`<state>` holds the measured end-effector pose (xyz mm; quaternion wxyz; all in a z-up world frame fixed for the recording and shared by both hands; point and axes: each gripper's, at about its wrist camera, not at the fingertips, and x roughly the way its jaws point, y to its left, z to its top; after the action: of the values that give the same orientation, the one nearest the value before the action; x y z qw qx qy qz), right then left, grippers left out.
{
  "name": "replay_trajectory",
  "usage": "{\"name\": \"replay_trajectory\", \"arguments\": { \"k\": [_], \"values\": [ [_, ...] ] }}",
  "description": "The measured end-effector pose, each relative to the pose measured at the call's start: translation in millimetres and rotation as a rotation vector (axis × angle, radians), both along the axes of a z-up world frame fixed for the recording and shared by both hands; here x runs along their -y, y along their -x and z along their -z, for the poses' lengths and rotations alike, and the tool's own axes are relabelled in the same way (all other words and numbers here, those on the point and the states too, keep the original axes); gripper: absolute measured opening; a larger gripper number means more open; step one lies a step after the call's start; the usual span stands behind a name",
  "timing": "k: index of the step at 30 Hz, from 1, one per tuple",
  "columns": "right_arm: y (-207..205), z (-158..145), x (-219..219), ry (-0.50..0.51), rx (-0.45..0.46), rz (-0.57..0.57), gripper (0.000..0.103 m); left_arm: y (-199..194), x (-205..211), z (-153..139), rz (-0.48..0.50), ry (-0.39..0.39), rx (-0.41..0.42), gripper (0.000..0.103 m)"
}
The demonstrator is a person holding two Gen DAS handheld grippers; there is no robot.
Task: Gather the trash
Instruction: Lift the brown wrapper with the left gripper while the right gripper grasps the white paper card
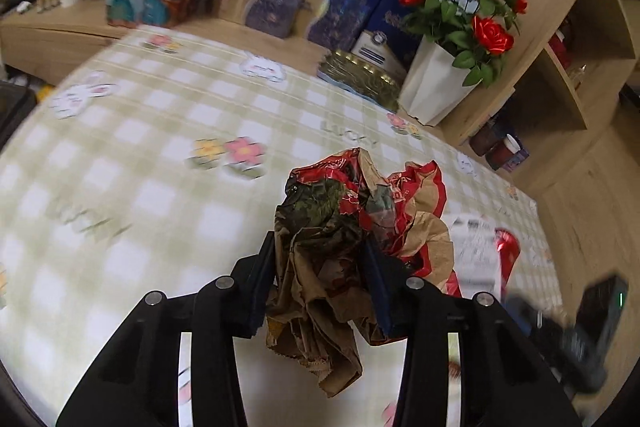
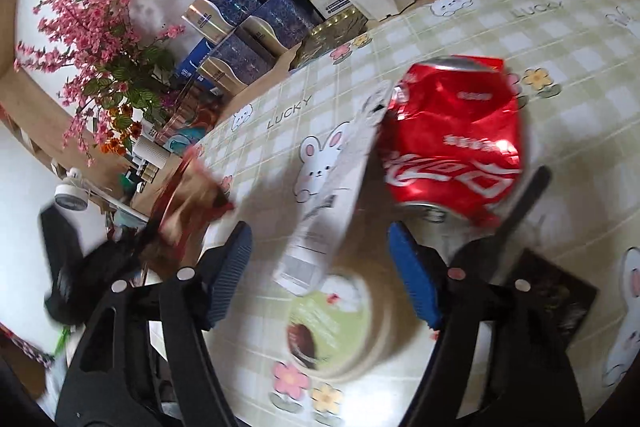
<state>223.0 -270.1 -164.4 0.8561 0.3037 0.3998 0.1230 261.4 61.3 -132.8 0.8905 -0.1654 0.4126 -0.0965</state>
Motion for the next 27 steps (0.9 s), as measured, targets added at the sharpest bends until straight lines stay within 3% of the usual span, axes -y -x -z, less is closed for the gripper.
{"name": "replay_trajectory", "arguments": {
  "k": [4,6,7,9,10,11,12,18,27],
  "values": [
    [-15,6,-10,-0.031,-0.054,0.031,0.068,50,-26,1,-0.025,-0.020,0.013,0.041],
    [-25,11,-9,-0.035,-0.081,0.066,0.062,68,-33,4,-0.033,-0.031,0.012,0.041],
    [-29,13,-7,-0.037,-0.093,0.082,0.057,78,-37,6,-0.034,-0.033,0.008,0.041],
    [-38,16,-5,-0.043,-0.121,0.109,0.033,92,-43,10,-0.043,-0.024,-0.007,0.041],
    [-39,16,-4,-0.042,-0.126,0.112,0.028,98,-47,11,-0.052,-0.015,-0.016,0.041],
    [-37,15,-1,-0.043,-0.118,0.118,0.011,104,-51,12,-0.062,-0.005,-0.022,0.041],
    [-35,9,-1,-0.042,-0.092,0.122,0.009,110,-54,13,-0.072,0.004,-0.026,0.041],
    [-15,-38,-18,0.084,0.069,0.074,0.006,124,-58,9,-0.075,0.022,-0.021,0.041],
    [53,-88,-34,0.236,0.255,-0.015,0.006,154,-40,-14,-0.027,0.019,0.039,0.041]
  ]
}}
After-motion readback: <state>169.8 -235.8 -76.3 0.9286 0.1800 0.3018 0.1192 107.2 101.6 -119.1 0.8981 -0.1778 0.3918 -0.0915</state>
